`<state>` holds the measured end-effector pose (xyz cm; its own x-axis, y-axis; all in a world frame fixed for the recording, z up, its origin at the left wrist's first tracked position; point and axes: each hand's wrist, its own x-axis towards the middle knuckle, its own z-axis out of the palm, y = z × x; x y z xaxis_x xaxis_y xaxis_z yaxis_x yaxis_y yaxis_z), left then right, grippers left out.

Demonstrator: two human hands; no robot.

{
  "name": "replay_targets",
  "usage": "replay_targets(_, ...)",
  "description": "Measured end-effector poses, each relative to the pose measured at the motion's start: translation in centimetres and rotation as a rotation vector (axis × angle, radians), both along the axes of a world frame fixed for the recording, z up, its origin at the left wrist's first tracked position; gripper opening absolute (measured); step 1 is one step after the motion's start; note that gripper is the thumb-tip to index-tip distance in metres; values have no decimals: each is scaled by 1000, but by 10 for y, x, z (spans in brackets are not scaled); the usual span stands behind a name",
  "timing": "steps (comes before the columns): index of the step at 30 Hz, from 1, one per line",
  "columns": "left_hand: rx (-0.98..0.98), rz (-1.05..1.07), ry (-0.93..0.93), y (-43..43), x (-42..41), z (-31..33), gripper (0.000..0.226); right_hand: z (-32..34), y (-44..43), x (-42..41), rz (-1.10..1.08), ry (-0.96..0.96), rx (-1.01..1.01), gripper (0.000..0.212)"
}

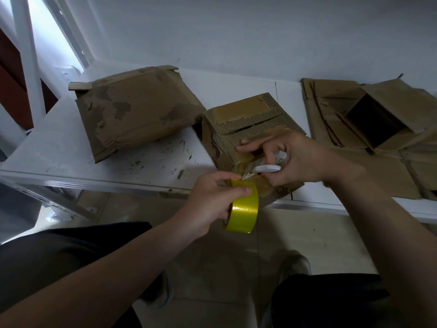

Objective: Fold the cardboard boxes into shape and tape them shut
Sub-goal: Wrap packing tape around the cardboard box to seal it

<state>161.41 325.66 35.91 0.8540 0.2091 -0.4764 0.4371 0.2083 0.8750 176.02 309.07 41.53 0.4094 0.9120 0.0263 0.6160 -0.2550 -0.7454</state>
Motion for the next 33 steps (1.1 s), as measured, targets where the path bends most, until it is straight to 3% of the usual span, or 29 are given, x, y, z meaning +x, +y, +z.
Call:
replay_targets(5, 42, -18, 1, -3, -4, 0, 31, 2, -4, -3, -34, 142, 40, 32)
replay_targets(25, 153, -177, 109, 4, -13, 3, 26, -30, 2, 4, -108, 78, 244, 22)
replay_targets(33, 684, -145, -23, 67, 12, 35, 27, -34, 16, 13, -220, 134, 382, 11)
